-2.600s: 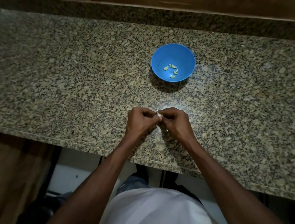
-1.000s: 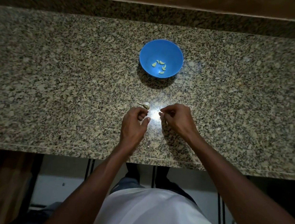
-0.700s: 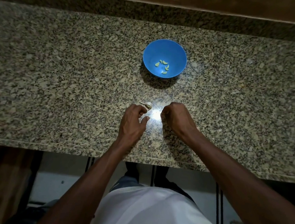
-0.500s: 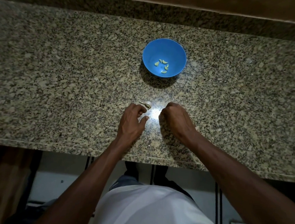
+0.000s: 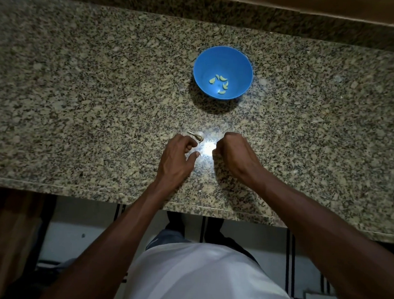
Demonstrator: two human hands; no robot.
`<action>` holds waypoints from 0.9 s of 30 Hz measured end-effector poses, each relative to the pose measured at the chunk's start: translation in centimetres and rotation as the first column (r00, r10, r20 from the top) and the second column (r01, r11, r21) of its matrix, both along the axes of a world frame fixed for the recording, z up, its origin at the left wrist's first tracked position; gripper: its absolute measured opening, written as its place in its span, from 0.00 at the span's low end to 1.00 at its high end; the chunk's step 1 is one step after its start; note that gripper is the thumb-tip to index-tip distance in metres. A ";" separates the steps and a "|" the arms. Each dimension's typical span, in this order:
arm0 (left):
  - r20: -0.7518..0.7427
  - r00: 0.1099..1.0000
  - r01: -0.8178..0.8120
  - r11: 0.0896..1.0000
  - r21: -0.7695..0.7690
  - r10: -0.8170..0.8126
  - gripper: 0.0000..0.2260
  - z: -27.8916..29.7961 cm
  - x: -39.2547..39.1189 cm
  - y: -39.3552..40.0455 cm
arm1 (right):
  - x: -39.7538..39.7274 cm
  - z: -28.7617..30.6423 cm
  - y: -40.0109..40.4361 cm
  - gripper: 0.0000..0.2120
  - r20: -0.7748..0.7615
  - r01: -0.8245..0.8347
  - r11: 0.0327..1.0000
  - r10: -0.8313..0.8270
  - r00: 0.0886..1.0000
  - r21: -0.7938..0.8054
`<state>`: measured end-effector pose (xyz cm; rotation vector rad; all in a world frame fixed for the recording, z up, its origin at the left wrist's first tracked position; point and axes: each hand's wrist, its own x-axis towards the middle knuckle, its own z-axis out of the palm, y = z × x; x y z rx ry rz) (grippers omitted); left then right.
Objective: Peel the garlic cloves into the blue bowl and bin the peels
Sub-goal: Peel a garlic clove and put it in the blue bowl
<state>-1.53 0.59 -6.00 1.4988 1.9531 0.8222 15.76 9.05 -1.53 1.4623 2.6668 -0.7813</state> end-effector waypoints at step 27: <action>0.196 0.971 -0.116 0.985 -0.126 0.140 0.02 1.0 0.0 1.1 | -0.5 0.9 2.8 0.05 -0.017 0.126 0.949 -0.136 0.991 -0.288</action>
